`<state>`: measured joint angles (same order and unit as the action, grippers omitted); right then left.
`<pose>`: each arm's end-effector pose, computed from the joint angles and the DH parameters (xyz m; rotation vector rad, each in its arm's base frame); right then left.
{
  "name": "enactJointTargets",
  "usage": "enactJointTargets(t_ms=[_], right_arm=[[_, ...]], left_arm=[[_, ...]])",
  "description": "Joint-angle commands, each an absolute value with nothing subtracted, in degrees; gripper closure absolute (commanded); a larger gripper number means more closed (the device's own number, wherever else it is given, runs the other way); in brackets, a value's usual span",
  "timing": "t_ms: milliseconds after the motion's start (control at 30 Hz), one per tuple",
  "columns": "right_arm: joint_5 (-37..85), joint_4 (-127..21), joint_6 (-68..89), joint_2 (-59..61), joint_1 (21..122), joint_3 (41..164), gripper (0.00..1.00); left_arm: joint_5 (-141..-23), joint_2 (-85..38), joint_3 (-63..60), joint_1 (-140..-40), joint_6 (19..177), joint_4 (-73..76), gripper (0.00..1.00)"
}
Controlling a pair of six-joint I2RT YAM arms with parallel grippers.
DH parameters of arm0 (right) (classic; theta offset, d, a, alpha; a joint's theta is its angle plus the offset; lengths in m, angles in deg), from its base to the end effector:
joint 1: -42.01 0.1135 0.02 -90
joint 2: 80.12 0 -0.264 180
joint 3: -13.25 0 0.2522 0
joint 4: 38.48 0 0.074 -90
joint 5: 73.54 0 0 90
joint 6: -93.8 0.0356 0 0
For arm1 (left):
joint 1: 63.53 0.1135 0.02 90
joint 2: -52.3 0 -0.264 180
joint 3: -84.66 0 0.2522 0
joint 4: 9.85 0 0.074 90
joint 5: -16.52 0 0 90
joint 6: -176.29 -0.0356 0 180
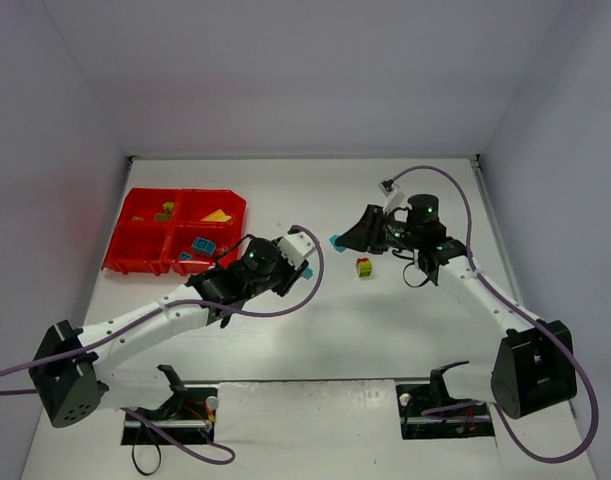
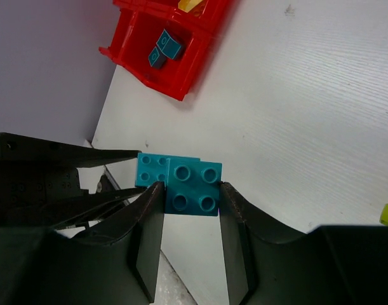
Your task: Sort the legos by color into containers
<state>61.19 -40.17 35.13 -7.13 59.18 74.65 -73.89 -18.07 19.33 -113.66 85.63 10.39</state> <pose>0.2663 0.1085 0.2925 -0.3666 1.8934 1.2841 0.1803 -0.2163 0.2932 0.8861 1.8557 -0.5519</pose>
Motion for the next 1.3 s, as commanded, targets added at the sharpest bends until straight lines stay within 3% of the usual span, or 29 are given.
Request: enactJointTargets(t_ms=[0,300,633,867,1033,1067,1167,1267], right_arm=[[61.7,-38.7,32.7,-9.0,58.6,75.2,1.0],[57.4,-40.7,28.2,-9.2,60.0,75.2,1.0],[53.4,-42.5,25.1,-8.1,61.8,77.5,1.0],[51.6,-42.7,23.8,-4.2,64.1,80.2,1.0],[49.2,-42.7,22.6,-0.8,67.7,83.6,1.0],[48.8,-42.7,22.4,0.4,68.2,84.1,1.0],[46.6,-42.7,21.1,3.0,71.1,86.5,1.0],[45.3,-42.7,20.0,6.0,74.0,89.4,1.0]], left_arm=[[-66.3,-14.8,17.6,-113.1,88.0,9.3,1.0],[-51.6,-16.0,8.3,-95.1,101.9,25.1,1.0],[-54.2,-26.7,0.2,-80.7,104.1,32.6,1.0],[-56.5,-32.0,-1.0,-77.0,107.3,35.4,1.0],[-58.7,-33.9,-2.4,-76.0,108.2,37.3,0.68],[-58.8,-33.7,-2.4,-76.1,108.4,37.2,0.55],[-58.6,-31.2,-2.5,-76.0,108.4,37.4,0.42],[-59.2,-28.1,-3.4,-76.0,108.0,38.2,0.37]])
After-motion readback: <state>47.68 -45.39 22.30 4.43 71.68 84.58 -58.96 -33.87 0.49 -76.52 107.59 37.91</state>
